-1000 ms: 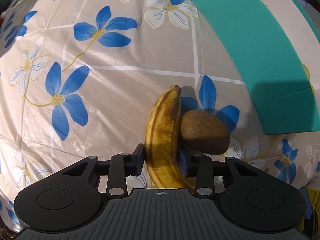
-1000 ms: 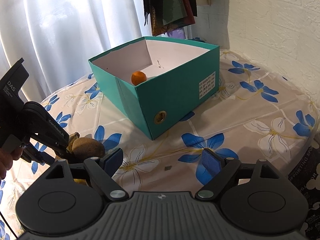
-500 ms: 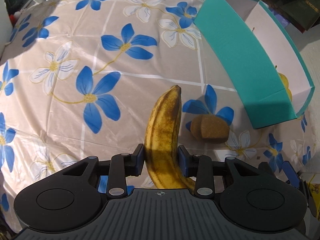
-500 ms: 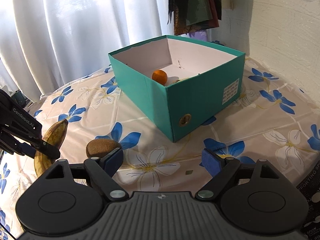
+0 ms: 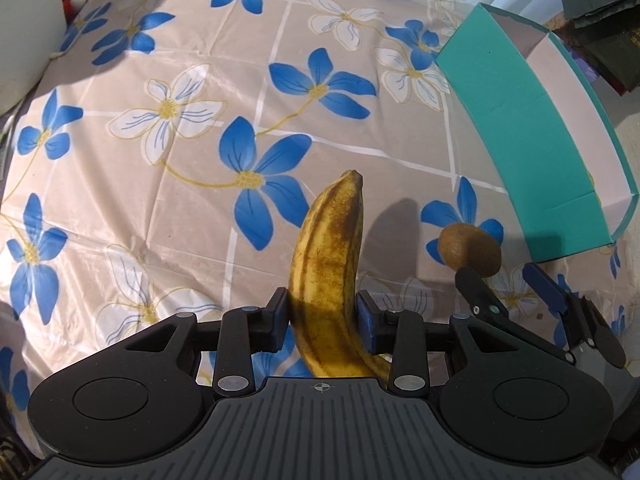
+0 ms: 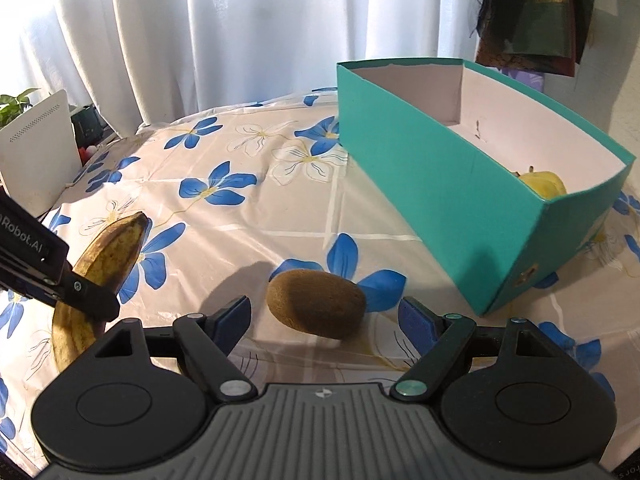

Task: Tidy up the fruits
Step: 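Lower the right gripper onto the brown kiwi and close around it, then lift the banana with the left gripper while the right gripper lifts the kiwi over the box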

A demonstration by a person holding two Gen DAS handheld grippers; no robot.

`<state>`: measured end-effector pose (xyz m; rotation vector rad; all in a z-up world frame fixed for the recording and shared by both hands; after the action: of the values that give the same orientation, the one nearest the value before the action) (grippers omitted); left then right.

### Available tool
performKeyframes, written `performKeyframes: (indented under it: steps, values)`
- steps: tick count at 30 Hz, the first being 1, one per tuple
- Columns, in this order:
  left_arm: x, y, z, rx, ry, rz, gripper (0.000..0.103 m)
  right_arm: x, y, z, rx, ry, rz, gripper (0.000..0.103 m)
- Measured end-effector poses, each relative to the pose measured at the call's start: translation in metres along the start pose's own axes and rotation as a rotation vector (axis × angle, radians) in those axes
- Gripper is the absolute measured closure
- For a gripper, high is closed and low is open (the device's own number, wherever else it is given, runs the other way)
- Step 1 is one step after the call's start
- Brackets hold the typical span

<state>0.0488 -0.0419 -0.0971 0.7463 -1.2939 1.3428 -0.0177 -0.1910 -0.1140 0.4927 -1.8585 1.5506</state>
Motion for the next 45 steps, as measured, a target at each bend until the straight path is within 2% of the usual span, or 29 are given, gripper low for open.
performKeyframes:
  steps: [7, 15, 20, 33, 45]
  values:
    - [0.005, -0.004, -0.010, -0.001, -0.006, 0.019, 0.064, -0.027, -0.002, -0.012, 0.030, 0.006, -0.037, 0.021]
    - [0.003, -0.003, -0.010, -0.023, -0.011, 0.013, 0.064, -0.037, -0.002, -0.013, 0.040, 0.043, -0.042, 0.021]
    - [0.003, -0.003, -0.008, -0.034, -0.011, 0.012, 0.064, -0.043, -0.003, -0.008, 0.047, 0.080, -0.039, 0.034]
    - [0.001, -0.004, -0.011, -0.025, -0.016, 0.011, 0.064, -0.056, 0.003, -0.005, 0.024, 0.071, -0.077, 0.034]
    - [0.000, -0.005, -0.004, -0.048, -0.017, 0.013, 0.064, -0.057, 0.002, -0.004, 0.032, 0.072, -0.072, 0.033]
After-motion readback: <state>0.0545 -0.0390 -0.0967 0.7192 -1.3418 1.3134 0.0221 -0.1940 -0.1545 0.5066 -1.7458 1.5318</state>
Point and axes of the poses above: each gripper's, at about its wrist camera, not at the fingertips, and x roughly against the way its jaws point, z to its right, y to its underside, the point moved 10 cm from there along -x, roughly the way its jaws point, and after that the axes turned 3 degrees about z, right-handed, at the moved point
